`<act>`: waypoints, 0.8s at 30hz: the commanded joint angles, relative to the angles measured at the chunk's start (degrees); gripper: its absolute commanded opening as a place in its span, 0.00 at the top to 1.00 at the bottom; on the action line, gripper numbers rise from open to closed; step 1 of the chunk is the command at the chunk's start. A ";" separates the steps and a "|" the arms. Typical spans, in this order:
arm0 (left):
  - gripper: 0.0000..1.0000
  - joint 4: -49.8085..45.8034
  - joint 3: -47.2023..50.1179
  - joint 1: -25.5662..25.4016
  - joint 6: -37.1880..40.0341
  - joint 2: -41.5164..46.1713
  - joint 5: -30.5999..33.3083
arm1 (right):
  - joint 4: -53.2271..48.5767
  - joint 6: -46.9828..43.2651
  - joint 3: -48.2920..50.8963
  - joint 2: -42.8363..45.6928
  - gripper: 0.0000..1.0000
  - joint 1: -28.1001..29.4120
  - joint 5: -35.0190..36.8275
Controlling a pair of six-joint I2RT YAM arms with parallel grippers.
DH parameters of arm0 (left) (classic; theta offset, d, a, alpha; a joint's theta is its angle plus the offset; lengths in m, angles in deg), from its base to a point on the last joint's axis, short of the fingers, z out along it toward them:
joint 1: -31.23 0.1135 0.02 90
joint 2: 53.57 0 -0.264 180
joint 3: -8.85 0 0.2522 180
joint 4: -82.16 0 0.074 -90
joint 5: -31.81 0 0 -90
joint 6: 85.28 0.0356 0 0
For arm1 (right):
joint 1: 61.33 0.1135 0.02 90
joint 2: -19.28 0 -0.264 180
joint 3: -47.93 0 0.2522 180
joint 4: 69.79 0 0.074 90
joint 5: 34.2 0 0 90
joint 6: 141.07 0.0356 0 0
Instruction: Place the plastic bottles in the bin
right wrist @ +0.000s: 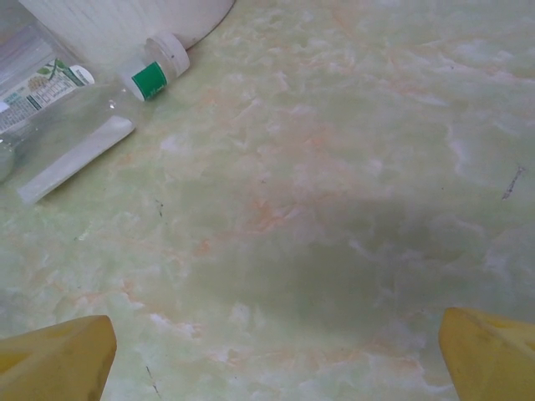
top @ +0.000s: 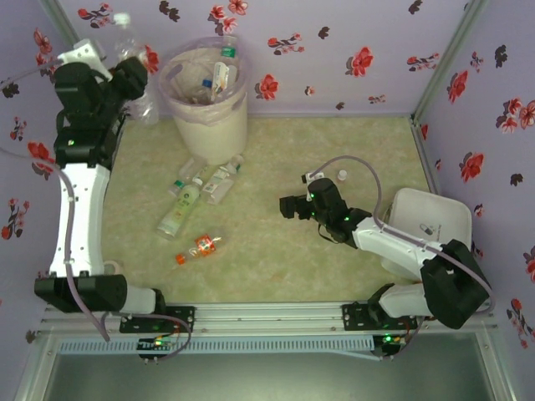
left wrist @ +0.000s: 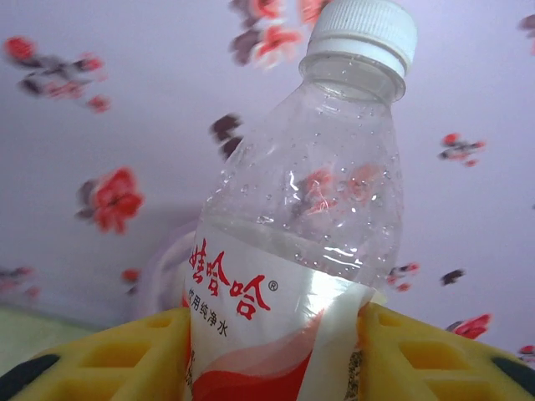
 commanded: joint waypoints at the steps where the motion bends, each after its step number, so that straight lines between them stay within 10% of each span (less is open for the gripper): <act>1: 0.67 9.80 -4.13 -3.52 -1.13 -5.76 0.11 | -0.89 1.21 -0.63 3.18 0.01 0.60 2.04; 9: 0.70 15.18 -22.42 -7.57 0.43 -26.74 -0.15 | -3.21 1.26 -0.24 7.68 0.01 1.79 3.79; 19: 0.69 -1.78 -43.43 -8.52 7.07 -46.06 -0.63 | -4.75 1.60 2.90 11.96 0.01 2.31 6.24; 24: 0.42 -4.39 -42.14 -8.53 9.12 -46.17 -0.71 | -4.61 1.07 1.68 10.70 0.01 2.36 5.82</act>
